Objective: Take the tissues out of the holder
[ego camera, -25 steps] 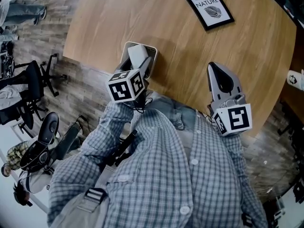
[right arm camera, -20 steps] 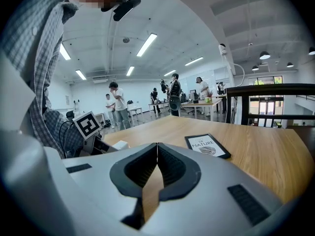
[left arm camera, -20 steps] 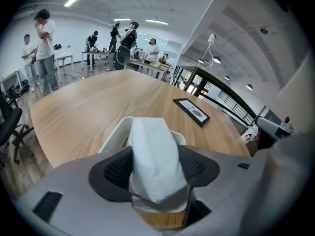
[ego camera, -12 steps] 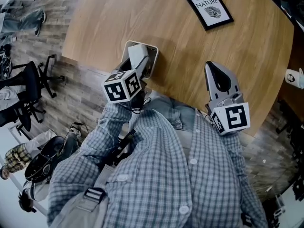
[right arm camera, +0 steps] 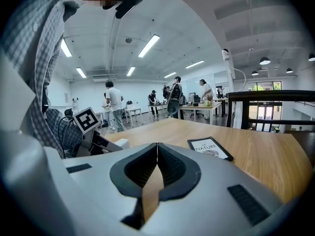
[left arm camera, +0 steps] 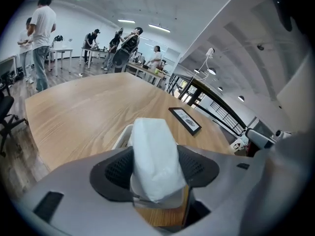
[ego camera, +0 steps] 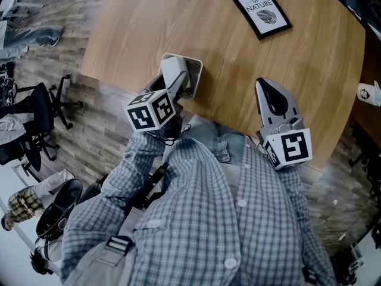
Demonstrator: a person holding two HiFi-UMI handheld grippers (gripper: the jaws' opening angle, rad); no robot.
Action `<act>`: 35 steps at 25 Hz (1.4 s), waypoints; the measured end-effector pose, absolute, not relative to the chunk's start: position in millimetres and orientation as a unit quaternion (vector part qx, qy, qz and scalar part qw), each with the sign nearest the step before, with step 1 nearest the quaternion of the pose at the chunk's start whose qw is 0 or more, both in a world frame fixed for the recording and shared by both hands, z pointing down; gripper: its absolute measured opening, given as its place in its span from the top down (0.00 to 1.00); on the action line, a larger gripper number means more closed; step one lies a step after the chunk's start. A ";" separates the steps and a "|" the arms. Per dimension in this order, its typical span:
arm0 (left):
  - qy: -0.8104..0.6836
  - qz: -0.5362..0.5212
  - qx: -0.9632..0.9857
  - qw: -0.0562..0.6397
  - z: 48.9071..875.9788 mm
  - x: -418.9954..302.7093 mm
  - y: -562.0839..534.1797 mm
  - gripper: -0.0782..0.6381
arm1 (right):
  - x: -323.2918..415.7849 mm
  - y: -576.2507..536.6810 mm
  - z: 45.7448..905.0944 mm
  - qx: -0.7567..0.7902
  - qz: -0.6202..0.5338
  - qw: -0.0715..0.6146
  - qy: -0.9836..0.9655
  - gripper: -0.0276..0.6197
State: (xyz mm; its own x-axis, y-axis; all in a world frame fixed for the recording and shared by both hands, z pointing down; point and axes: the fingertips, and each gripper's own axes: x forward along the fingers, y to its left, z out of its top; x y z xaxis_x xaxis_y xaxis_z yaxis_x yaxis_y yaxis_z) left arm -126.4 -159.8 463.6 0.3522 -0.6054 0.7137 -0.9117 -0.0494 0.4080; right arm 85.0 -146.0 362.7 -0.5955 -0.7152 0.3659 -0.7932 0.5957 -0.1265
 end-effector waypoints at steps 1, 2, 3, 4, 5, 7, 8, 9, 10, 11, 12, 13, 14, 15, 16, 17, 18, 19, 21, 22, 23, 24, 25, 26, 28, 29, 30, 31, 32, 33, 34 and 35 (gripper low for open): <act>-0.536 0.178 0.707 0.424 460.7 -125.4 -160.2 0.49 | 83.7 -145.8 362.2 0.428 0.138 0.139 -0.882 0.94; -0.533 0.176 0.712 0.422 458.0 -124.3 -160.8 0.49 | 82.6 -145.9 361.8 0.429 0.137 0.137 -0.882 0.94; -0.529 0.173 0.717 0.420 455.4 -123.4 -161.1 0.49 | 81.3 -145.8 361.6 0.430 0.136 0.136 -0.882 0.94; -0.526 0.171 0.720 0.419 452.7 -122.7 -160.6 0.49 | 79.8 -145.0 361.4 0.430 0.135 0.136 -0.882 0.94; -0.522 0.169 0.724 0.418 449.6 -121.8 -159.4 0.49 | 78.1 -143.5 361.0 0.430 0.134 0.136 -0.882 0.94; -0.511 0.168 0.735 0.414 441.8 -119.2 -157.7 0.49 | 75.0 -141.2 359.8 0.431 0.134 0.136 -0.882 0.94; -0.505 0.165 0.741 0.410 437.4 -117.4 -158.5 0.50 | 73.7 -141.5 359.4 0.431 0.135 0.135 -0.882 0.94; -0.499 0.161 0.748 0.406 432.8 -115.1 -160.4 0.50 | 72.8 -142.3 359.6 0.432 0.136 0.134 -0.882 0.94; -0.495 0.154 0.755 0.402 427.6 -112.4 -162.9 0.50 | 72.3 -143.2 359.9 0.433 0.137 0.132 -0.881 0.94; -0.490 0.147 0.763 0.396 421.8 -109.5 -165.3 0.50 | 71.9 -143.6 360.0 0.435 0.137 0.130 -0.881 0.94; -0.485 0.142 0.770 0.388 415.8 -106.9 -167.6 0.50 | 70.9 -143.7 359.6 0.435 0.136 0.130 -0.881 0.94; -0.481 0.140 0.778 0.379 409.9 -105.0 -170.1 0.50 | 69.0 -144.0 358.7 0.435 0.134 0.131 -0.881 0.94; -0.477 0.138 0.785 0.370 404.3 -103.7 -172.9 0.50 | 66.4 -144.6 357.8 0.434 0.132 0.131 -0.881 0.94; -0.473 0.137 0.792 0.363 399.2 -102.5 -176.0 0.50 | 63.8 -145.6 356.9 0.433 0.129 0.132 -0.882 0.94; -0.468 0.134 0.797 0.357 394.5 -100.9 -178.9 0.50 | 61.8 -146.5 356.0 0.432 0.125 0.132 -0.883 0.94; -0.464 0.129 0.802 0.353 390.0 -98.6 -181.3 0.50 | 60.9 -147.0 354.9 0.432 0.121 0.131 -0.884 0.94; -0.461 0.124 0.806 0.351 385.5 -95.8 -183.0 0.50 | 61.0 -147.1 353.6 0.433 0.119 0.131 -0.884 0.94; -0.457 0.120 0.810 0.349 381.2 -92.9 -184.4 0.50 | 61.6 -147.1 352.0 0.434 0.117 0.130 -0.884 0.94; -0.445 0.111 0.820 0.342 372.8 -86.8 -186.8 0.50 | 63.6 -147.4 348.9 0.440 0.115 0.127 -0.881 0.94; -0.437 0.106 0.827 0.337 368.6 -83.5 -188.3 0.50 | 65.1 -148.1 347.7 0.445 0.116 0.125 -0.879 0.94; -0.429 0.102 0.834 0.332 364.4 -80.1 -189.7 0.50 | 66.8 -149.1 346.7 0.451 0.117 0.122 -0.876 0.94; -0.421 0.097 0.841 0.326 360.5 -77.0 -191.0 0.50 | 68.3 -150.1 345.9 0.455 0.118 0.120 -0.874 0.94; -0.415 0.093 0.846 0.322 357.0 -74.3 -192.0 0.50 | 69.5 -151.1 345.3 0.458 0.118 0.119 -0.873 0.94; -0.409 0.089 0.850 0.319 354.0 -71.8 -192.8 0.50 | 70.7 -151.8 345.0 0.460 0.117 0.119 -0.872 0.94; -0.400 0.078 0.858 0.314 348.3 -67.1 -194.9 0.50 | 73.7 -153.5 343.5 0.468 0.109 0.119 -0.869 0.94; -0.395 0.073 0.860 0.313 345.6 -65.0 -196.3 0.50 | 76.0 -154.5 342.2 0.474 0.103 0.118 -0.867 0.94; -0.392 0.067 0.863 0.313 342.9 -62.9 -197.8 0.50 | 78.7 -155.5 340.9 0.480 0.098 0.118 -0.864 0.94; -0.389 0.062 0.864 0.312 340.3 -60.8 -199.2 0.50 | 81.8 -156.2 340.0 0.487 0.095 0.116 -0.860 0.94; -0.386 0.058 0.866 0.312 337.7 -58.5 -200.2 0.50 | 85.1 -156.6 339.6 0.492 0.096 0.114 -0.857 0.94; -0.383 0.055 0.868 0.312 335.3 -56.0 -200.5 0.50 | 88.6 -156.5 339.5 0.497 0.097 0.112 -0.855 0.94; -0.380 0.051 0.869 0.312 333.0 -53.2 -200.2 0.50 | 91.8 -155.9 339.4 0.499 0.098 0.110 -0.854 0.94; -0.377 0.047 0.870 0.313 330.8 -50.7 -199.8 0.50 | 94.4 -155.3 339.2 0.501 0.097 0.109 -0.853 0.94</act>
State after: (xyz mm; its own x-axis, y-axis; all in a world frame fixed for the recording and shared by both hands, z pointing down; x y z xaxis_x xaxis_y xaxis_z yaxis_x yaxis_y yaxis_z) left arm -50.7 -199.8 330.8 0.7111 -0.6271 0.3179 -0.6859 -0.5192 0.5100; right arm 94.4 -155.3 339.2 -0.4738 -0.8338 0.2833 -0.8762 0.4786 -0.0568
